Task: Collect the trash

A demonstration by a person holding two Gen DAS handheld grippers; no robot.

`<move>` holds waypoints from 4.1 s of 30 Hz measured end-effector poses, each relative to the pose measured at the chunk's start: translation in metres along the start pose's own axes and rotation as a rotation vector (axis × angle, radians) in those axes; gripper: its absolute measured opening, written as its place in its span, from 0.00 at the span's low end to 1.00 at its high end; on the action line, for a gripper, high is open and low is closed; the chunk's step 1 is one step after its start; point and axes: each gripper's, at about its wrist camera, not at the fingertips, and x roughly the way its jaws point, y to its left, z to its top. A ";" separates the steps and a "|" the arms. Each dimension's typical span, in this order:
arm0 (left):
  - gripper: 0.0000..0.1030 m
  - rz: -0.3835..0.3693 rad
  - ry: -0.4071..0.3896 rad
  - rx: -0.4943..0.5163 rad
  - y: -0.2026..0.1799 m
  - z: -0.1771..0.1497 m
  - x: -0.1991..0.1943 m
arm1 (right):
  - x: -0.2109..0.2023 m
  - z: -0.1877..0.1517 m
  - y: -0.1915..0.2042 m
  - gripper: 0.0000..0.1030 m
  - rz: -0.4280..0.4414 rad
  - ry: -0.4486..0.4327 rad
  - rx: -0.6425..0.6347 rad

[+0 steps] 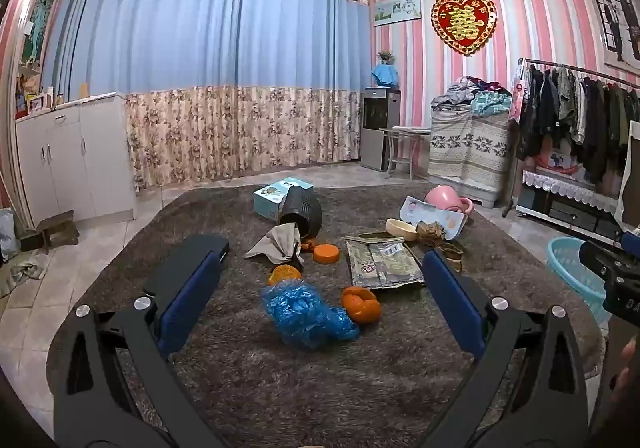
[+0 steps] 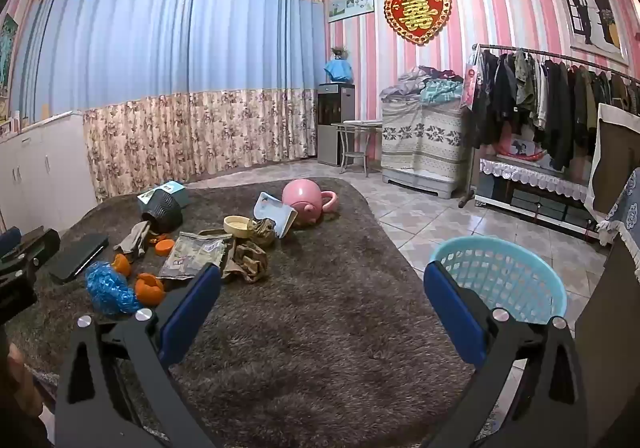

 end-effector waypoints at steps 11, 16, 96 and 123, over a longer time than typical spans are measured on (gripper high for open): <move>0.95 -0.004 -0.003 -0.002 0.000 0.000 0.000 | 0.004 0.001 -0.006 0.96 -0.002 0.008 0.010; 0.95 -0.004 -0.003 -0.001 0.000 0.000 0.000 | 0.002 0.001 -0.006 0.96 -0.001 0.007 0.010; 0.95 -0.010 0.015 0.010 -0.004 -0.011 0.005 | 0.007 0.001 -0.014 0.96 -0.008 0.018 0.015; 0.87 -0.026 0.230 0.029 0.023 -0.061 0.101 | 0.025 -0.018 -0.010 0.96 -0.062 0.087 0.036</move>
